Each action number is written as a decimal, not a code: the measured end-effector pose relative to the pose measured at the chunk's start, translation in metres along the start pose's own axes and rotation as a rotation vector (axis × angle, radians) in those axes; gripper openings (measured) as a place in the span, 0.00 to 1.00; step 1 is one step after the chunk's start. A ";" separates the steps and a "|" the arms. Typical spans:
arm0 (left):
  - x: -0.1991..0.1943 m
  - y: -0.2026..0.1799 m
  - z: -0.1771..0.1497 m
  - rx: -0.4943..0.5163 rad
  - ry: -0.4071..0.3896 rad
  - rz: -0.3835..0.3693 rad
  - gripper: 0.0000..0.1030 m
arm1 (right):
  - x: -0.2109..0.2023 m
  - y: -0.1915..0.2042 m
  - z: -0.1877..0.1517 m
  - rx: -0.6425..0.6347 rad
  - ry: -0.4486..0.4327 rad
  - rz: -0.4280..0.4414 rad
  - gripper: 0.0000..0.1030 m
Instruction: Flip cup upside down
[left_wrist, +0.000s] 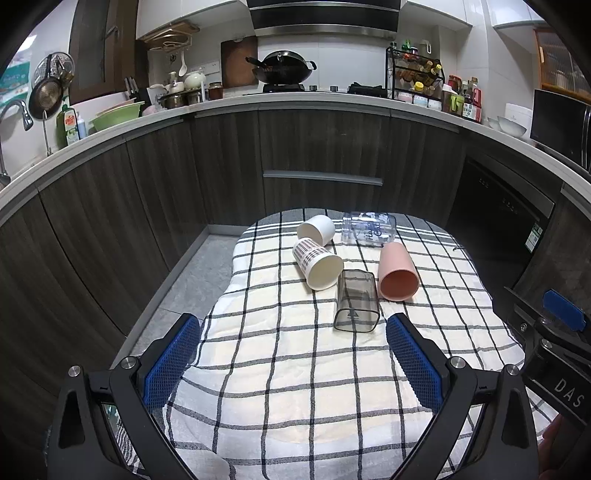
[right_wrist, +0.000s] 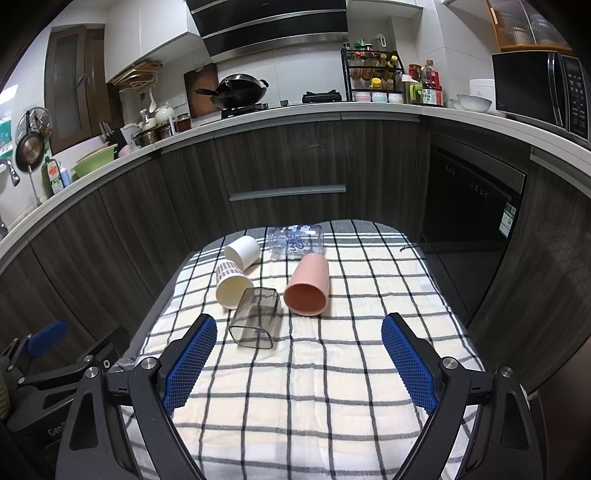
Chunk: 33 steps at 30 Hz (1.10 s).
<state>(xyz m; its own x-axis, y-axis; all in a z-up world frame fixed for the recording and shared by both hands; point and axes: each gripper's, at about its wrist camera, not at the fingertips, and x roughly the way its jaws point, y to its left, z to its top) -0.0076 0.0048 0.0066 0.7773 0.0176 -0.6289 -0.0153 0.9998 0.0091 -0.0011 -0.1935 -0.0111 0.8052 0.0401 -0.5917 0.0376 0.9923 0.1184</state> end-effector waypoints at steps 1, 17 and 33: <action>0.000 0.001 0.000 -0.001 -0.001 0.000 1.00 | -0.001 0.000 -0.001 0.000 0.000 0.000 0.88; 0.002 0.007 -0.001 -0.012 -0.003 0.014 1.00 | 0.001 0.000 -0.003 -0.001 0.004 -0.006 0.88; 0.005 0.012 -0.004 -0.015 -0.010 0.019 1.00 | 0.003 0.002 -0.003 -0.007 0.018 -0.016 0.88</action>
<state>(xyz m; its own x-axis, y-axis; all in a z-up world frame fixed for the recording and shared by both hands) -0.0060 0.0167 0.0006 0.7829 0.0368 -0.6211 -0.0394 0.9992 0.0096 0.0001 -0.1910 -0.0149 0.7935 0.0267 -0.6080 0.0456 0.9936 0.1032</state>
